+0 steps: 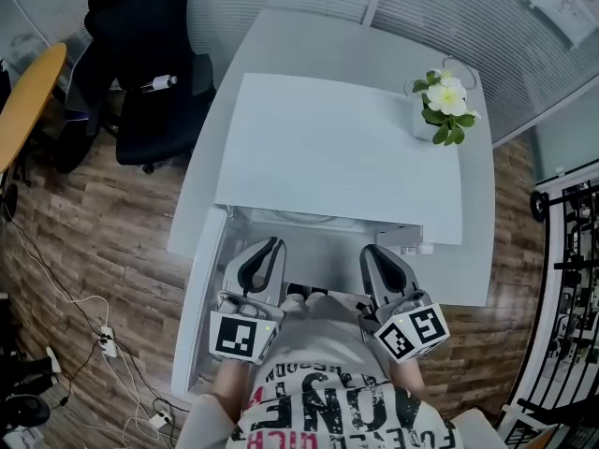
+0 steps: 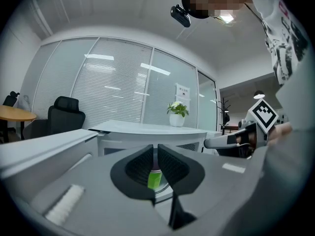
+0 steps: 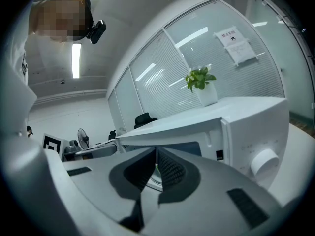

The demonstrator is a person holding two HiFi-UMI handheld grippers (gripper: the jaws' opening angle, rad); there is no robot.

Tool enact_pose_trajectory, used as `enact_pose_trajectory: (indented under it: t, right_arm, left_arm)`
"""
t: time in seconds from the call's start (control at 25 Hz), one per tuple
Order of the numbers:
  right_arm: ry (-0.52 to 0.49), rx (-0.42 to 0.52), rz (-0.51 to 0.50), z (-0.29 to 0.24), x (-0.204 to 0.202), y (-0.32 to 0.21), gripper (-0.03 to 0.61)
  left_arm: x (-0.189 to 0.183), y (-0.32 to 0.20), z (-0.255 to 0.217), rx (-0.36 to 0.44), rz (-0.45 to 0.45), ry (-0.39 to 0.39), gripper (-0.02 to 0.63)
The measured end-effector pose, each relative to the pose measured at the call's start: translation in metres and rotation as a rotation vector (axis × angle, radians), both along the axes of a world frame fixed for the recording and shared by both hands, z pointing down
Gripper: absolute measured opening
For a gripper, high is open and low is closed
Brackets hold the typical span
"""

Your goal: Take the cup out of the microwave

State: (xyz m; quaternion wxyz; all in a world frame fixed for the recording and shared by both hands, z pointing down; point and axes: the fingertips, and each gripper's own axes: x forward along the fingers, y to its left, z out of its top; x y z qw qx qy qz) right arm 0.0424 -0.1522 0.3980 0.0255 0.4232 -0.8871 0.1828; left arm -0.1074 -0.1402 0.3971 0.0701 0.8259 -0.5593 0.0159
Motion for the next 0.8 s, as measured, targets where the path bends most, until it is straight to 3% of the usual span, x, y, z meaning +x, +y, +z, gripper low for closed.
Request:
enact_pose_trajectory:
  t: [0.6,0.8]
  right_arm:
    - [-0.006,-0.028,-0.033,0.002,0.018,-0.013,0.021]
    - [-0.008,-0.052,-0.034,0.011,0.024,-0.011,0.021]
  left_arm:
    - [0.016,-0.010,-0.005,-0.018,-0.018,-0.033,0.038]
    - [0.024,-0.009,0.005,-0.074,-0.017,-0.024,0.039]
